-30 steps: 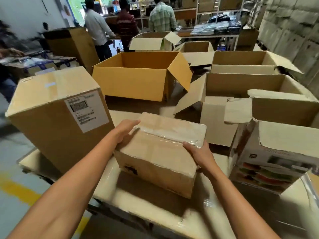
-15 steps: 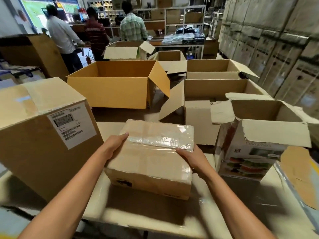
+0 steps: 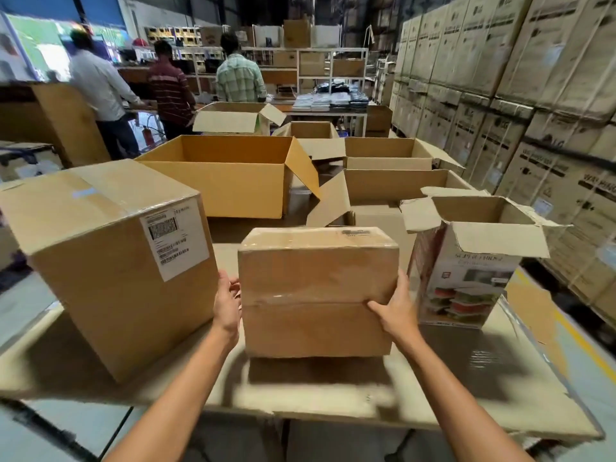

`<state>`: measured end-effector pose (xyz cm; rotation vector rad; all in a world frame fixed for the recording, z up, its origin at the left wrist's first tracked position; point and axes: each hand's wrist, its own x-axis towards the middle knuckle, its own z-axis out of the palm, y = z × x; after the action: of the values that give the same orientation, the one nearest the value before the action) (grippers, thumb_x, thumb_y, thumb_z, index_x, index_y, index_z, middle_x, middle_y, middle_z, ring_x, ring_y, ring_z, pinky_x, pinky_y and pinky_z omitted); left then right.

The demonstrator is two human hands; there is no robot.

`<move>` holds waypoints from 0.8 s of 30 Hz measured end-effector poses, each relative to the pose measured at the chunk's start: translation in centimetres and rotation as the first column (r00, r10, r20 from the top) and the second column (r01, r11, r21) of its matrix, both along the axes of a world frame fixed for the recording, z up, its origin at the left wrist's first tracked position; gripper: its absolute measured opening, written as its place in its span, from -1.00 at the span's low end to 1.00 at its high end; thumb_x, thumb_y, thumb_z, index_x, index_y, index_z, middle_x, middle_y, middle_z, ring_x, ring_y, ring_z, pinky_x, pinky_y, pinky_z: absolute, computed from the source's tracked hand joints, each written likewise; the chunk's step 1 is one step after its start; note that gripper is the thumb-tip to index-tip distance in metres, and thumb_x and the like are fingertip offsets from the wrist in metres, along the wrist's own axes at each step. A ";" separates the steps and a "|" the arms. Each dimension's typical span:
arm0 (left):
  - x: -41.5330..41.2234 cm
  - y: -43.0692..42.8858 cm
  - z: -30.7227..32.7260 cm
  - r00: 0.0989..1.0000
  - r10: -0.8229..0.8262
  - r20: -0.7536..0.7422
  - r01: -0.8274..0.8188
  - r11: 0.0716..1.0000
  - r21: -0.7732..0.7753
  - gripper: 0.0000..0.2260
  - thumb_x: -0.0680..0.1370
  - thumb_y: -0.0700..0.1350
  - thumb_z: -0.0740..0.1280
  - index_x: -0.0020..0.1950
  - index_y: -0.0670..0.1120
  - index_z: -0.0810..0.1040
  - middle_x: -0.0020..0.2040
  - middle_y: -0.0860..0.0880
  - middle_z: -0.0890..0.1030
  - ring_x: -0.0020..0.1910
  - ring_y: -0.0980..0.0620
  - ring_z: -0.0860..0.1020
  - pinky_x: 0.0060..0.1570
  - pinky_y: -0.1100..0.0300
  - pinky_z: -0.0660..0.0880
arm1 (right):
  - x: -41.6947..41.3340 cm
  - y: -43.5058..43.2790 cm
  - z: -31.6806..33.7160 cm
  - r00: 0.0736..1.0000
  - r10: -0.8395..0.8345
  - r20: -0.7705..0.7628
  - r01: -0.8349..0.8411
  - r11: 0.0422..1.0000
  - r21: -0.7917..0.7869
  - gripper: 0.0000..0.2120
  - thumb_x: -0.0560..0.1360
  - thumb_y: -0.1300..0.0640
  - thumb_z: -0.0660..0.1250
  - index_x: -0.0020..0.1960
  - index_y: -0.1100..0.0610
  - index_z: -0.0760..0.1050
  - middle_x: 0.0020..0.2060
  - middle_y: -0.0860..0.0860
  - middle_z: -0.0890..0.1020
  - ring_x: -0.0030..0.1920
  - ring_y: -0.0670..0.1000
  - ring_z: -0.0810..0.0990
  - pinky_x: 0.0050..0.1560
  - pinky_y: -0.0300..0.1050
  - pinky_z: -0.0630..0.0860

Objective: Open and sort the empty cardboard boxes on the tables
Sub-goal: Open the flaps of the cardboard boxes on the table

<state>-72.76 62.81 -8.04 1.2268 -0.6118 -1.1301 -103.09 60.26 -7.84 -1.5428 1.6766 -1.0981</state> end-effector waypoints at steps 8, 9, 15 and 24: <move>1.3 0.0 3.7 0.984 -0.132 0.118 0.130 0.991 0.026 -0.44 0.58 0.34 0.08 0.29 -0.07 0.48 0.17 -0.09 0.60 0.17 -0.08 0.56 0.26 -0.16 0.46 | -1.2 3.6 2.8 0.960 -0.034 0.277 0.052 0.997 -0.058 -0.31 0.39 -0.12 0.27 0.45 0.15 0.33 0.25 0.04 0.49 0.21 0.02 0.47 0.05 -0.17 0.44; 1.4 -0.8 5.0 0.977 -0.119 0.177 0.119 0.993 0.012 -0.50 0.61 0.29 0.12 0.29 -0.07 0.48 0.16 -0.08 0.59 0.14 -0.06 0.56 0.24 -0.12 0.48 | -1.0 3.3 4.2 0.965 -0.037 0.261 0.060 0.995 -0.080 -0.31 0.44 -0.16 0.27 0.48 0.15 0.31 0.25 0.01 0.47 0.23 -0.01 0.44 0.03 -0.21 0.42; 0.2 -6.7 10.4 0.722 -0.124 0.681 0.076 0.992 0.101 -0.51 0.61 0.10 0.29 0.46 -0.10 0.33 0.40 -0.11 0.44 0.31 -0.10 0.45 0.20 -0.01 0.44 | 0.1 -2.1 9.5 0.966 0.014 -0.257 -0.021 0.999 -0.024 -0.51 0.58 -0.03 0.34 0.45 0.14 0.40 0.37 0.09 0.51 0.34 0.10 0.47 0.21 -0.06 0.42; -1.7 -9.3 7.9 0.157 -0.385 0.910 -0.005 0.921 0.390 -0.44 0.59 0.27 0.13 0.40 -0.09 0.40 0.34 -0.16 0.50 0.25 -0.18 0.50 0.18 -0.10 0.50 | 1.1 -7.1 7.8 0.850 0.128 -0.511 -0.029 0.980 0.198 -0.24 0.47 -0.39 0.24 0.44 0.14 0.32 0.33 0.14 0.53 0.26 0.18 0.53 0.22 0.12 0.51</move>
<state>-74.50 53.47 -0.11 2.2227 -1.7002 -0.4238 -101.95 53.21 -0.08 -1.8773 1.9724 -0.4737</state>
